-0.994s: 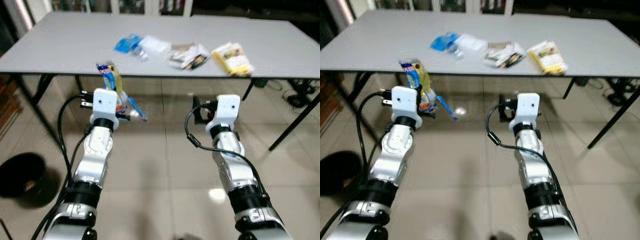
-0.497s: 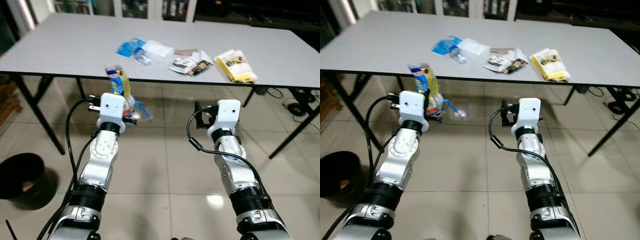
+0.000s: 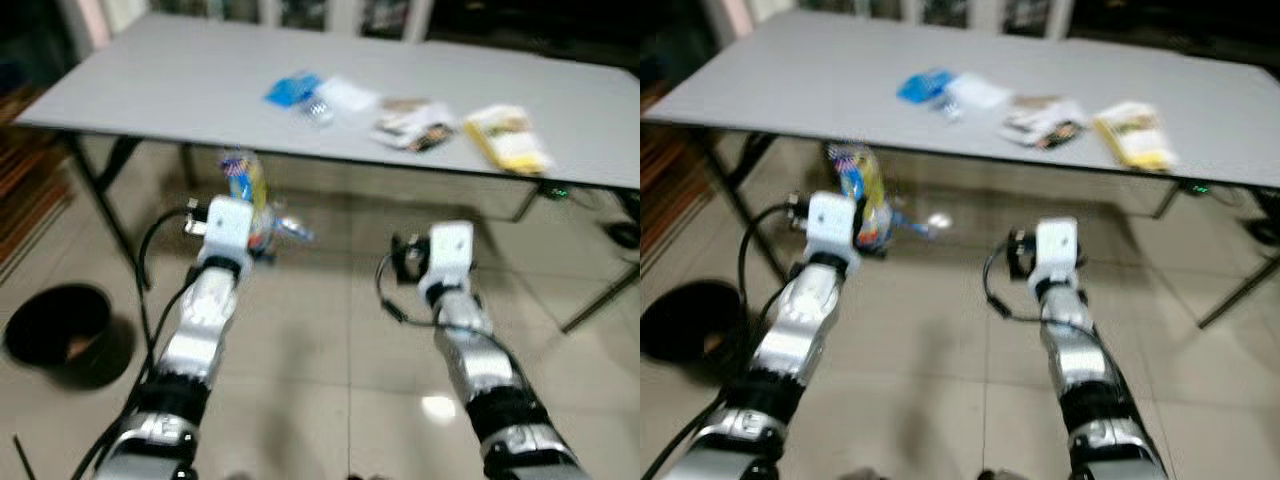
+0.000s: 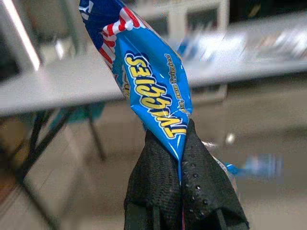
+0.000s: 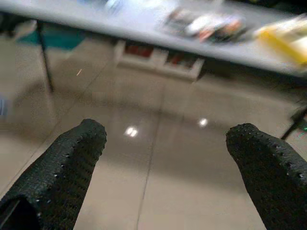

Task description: Picking trash to rubbish bin

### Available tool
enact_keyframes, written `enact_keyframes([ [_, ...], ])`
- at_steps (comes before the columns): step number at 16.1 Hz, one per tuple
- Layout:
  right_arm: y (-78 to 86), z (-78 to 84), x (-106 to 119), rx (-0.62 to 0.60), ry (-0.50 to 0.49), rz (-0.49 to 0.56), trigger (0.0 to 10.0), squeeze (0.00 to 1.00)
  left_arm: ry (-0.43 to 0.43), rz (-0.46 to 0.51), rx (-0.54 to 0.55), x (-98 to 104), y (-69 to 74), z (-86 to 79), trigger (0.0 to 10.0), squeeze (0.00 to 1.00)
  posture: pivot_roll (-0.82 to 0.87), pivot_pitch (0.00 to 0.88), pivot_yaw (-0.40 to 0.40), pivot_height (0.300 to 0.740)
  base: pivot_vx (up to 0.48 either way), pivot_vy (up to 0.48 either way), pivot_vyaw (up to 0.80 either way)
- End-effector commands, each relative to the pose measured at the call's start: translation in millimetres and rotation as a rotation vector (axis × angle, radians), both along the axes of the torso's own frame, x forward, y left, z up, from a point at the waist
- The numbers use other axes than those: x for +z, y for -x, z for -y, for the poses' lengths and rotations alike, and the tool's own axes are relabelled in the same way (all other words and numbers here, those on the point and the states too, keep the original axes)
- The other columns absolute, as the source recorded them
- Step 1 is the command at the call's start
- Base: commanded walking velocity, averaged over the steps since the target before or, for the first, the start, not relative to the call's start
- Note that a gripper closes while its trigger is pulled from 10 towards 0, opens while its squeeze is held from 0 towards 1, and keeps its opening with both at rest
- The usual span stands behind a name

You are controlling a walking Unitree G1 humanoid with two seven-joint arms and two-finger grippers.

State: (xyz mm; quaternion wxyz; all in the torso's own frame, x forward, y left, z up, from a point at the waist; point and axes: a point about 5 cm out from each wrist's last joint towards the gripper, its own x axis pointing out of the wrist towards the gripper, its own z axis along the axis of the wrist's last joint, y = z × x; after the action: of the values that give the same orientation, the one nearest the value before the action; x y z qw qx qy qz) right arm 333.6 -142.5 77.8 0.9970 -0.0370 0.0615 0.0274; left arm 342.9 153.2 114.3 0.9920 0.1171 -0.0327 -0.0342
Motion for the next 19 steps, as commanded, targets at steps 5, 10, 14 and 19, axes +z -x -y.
enact_keyframes([
  [5,30.4,20.8,-64.2,0.004,0.038,-0.290,10.0,0.00,-0.103,-0.364,-0.008,-85.6,34.3,-20.5,10.0,0.00,0.00,0.046,-0.056,0.740,0.000,0.000,0.80],
  [10,58.7,16.0,-99.8,0.047,0.057,-0.474,10.0,0.00,-0.145,-0.584,0.014,-130.1,68.0,-29.0,10.0,0.00,0.01,0.044,-0.064,0.740,0.000,0.000,0.80],
  [14,85.4,14.3,-123.3,0.057,0.058,-0.592,10.0,0.00,-0.068,-0.690,0.073,-152.0,92.5,-33.2,10.0,0.00,0.01,0.045,-0.067,0.740,0.000,0.000,0.80],
  [19,94.3,11.3,-129.3,0.054,-0.022,-0.608,10.0,0.00,-0.085,-0.733,0.104,-158.8,99.2,-32.8,10.0,0.00,0.00,0.047,-0.068,0.740,0.139,0.000,0.48],
])
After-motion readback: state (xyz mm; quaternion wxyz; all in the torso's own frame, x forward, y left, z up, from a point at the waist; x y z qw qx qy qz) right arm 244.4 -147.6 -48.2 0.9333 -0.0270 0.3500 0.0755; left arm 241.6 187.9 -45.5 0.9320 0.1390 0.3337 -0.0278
